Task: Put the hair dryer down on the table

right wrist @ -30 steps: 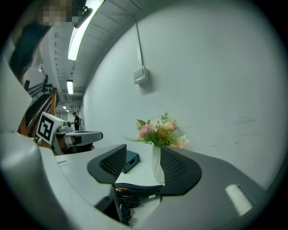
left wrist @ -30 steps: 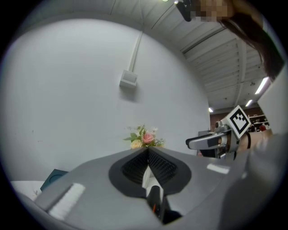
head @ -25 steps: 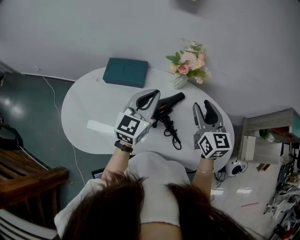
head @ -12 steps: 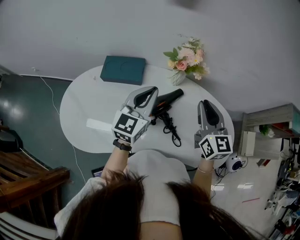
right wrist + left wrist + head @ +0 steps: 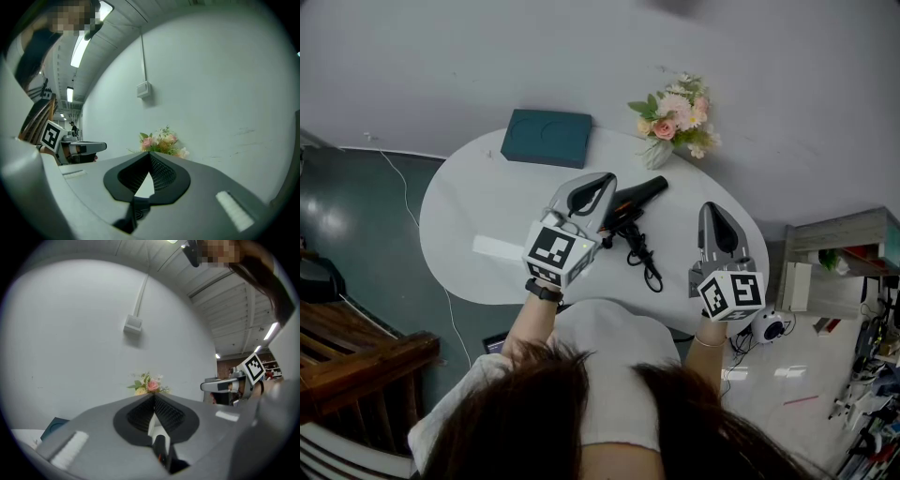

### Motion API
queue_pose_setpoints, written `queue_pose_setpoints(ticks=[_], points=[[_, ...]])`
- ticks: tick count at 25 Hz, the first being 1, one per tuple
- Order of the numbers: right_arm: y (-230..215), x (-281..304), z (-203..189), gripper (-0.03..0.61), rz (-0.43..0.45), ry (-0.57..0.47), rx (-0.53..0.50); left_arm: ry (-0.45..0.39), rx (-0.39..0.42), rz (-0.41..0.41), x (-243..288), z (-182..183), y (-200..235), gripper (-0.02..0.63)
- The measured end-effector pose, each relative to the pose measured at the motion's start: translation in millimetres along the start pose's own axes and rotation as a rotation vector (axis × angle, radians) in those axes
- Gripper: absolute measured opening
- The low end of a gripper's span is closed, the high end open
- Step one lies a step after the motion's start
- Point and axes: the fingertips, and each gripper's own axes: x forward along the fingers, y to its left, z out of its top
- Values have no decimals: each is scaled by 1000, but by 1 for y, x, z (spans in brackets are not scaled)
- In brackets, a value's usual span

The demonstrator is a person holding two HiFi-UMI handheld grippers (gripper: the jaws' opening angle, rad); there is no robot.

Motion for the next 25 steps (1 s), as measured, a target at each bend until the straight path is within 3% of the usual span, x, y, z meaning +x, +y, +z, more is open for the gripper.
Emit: queue_pose_setpoints(ticks=[25], points=[[-1, 0, 0, 2, -5, 6, -10, -7, -9, 9, -2, 0, 3, 59]])
